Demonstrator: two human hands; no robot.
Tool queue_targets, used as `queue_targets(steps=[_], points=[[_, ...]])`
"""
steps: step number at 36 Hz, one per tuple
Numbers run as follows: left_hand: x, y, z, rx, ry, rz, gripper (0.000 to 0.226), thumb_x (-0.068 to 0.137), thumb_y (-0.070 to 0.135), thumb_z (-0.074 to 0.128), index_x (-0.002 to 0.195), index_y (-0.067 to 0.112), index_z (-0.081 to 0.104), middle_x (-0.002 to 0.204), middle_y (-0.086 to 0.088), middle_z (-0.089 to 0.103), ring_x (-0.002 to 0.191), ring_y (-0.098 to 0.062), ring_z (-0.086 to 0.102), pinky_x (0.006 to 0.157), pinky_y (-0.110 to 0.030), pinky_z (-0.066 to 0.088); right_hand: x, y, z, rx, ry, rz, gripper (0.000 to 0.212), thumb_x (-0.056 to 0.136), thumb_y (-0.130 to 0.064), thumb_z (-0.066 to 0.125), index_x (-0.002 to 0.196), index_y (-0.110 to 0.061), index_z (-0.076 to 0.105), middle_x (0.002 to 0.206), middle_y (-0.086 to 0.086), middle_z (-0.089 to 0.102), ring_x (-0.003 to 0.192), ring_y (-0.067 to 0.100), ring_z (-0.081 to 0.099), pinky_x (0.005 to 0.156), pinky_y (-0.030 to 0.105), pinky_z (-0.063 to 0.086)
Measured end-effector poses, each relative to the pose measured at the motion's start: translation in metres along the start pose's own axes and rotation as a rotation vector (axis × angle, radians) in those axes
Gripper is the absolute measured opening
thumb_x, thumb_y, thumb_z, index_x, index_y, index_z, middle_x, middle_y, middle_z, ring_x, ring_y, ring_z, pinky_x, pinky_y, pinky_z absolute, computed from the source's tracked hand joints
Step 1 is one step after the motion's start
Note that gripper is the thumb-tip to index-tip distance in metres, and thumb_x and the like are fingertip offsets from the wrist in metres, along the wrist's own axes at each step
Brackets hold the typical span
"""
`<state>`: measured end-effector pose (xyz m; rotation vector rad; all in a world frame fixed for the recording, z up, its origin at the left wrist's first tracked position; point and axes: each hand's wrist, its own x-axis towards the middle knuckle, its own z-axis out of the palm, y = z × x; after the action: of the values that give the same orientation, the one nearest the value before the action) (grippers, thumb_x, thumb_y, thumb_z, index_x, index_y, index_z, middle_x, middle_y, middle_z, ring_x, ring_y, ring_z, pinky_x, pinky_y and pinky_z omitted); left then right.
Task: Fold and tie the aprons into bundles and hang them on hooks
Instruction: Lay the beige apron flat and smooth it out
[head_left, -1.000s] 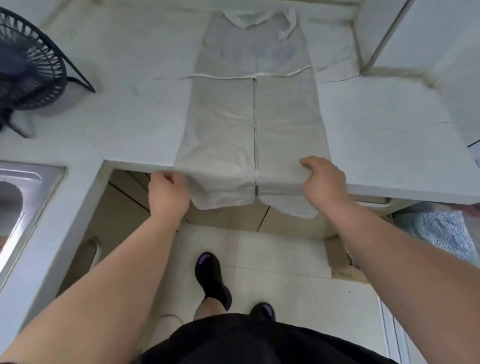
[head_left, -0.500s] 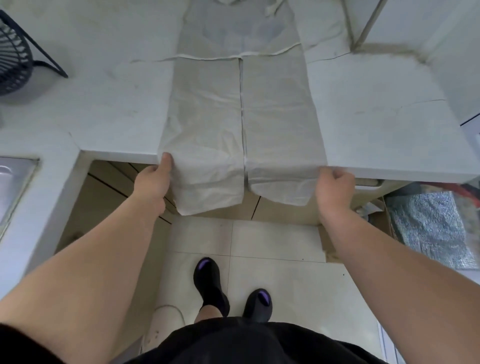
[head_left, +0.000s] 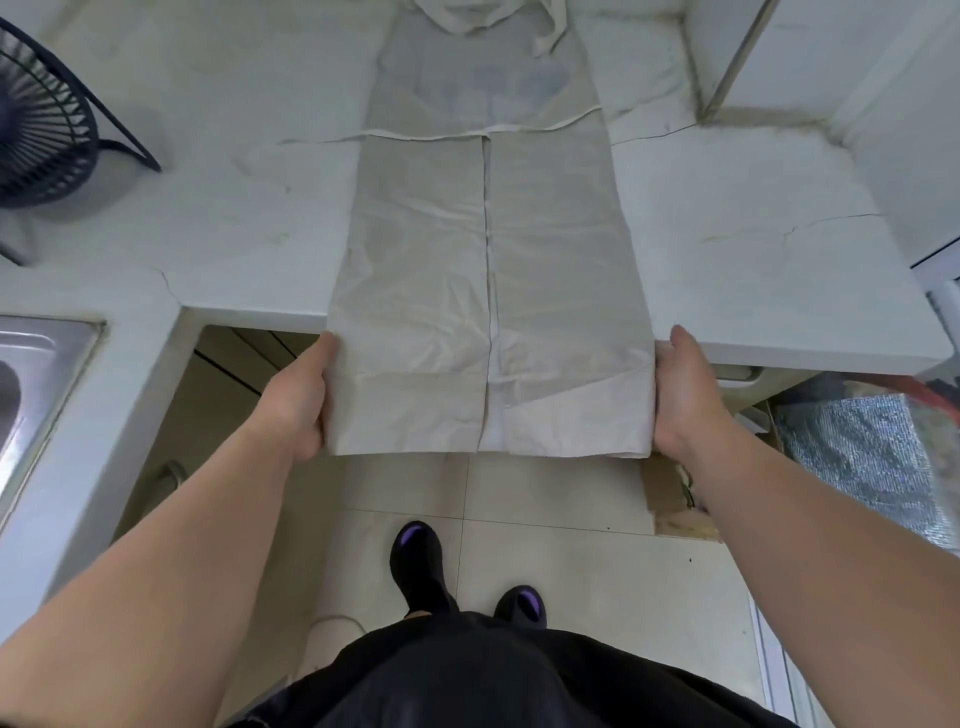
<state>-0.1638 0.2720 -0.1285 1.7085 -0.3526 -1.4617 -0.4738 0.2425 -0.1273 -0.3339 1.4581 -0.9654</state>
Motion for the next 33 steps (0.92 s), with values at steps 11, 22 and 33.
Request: queue_targets(steps=[11,22,33], points=[[0.002,0.000,-0.013,-0.053,-0.098,-0.012,0.046,0.095,0.057,0.044,0.123,0.025,0.062,0.117,0.004,0.069,0.106,-0.018,0.067,0.091,-0.042,0.051,-0.006,0.004,0.005,-0.214,0.010,-0.087,0.024,0.100,-0.023,0.045,0.108,-0.008,0.062,0.107,0.012,0.067,0.090,0.023,0.066,0.086,0.037,0.052],[0.008,-0.013,-0.018,0.212,0.126,0.139,0.027,0.094,0.037,0.059,0.077,0.016,0.061,0.088,-0.004,0.064,0.086,-0.022,0.057,0.078,-0.038,0.044,-0.018,0.003,0.008,-0.344,0.067,-0.137,0.033,0.098,-0.037,0.049,0.114,-0.011,0.059,0.112,0.009,0.064,0.102,0.026,0.062,0.094,0.044,0.049],[-0.007,-0.010,-0.028,0.415,-0.030,0.121,0.047,0.087,0.022,0.070,0.129,0.024,0.049,0.120,-0.003,0.063,0.100,-0.023,0.063,0.081,-0.040,0.054,-0.027,0.005,-0.001,-0.670,0.043,-0.241,0.031,0.087,-0.007,0.062,0.114,-0.014,0.049,0.115,0.010,0.059,0.089,0.022,0.060,0.079,0.037,0.053]])
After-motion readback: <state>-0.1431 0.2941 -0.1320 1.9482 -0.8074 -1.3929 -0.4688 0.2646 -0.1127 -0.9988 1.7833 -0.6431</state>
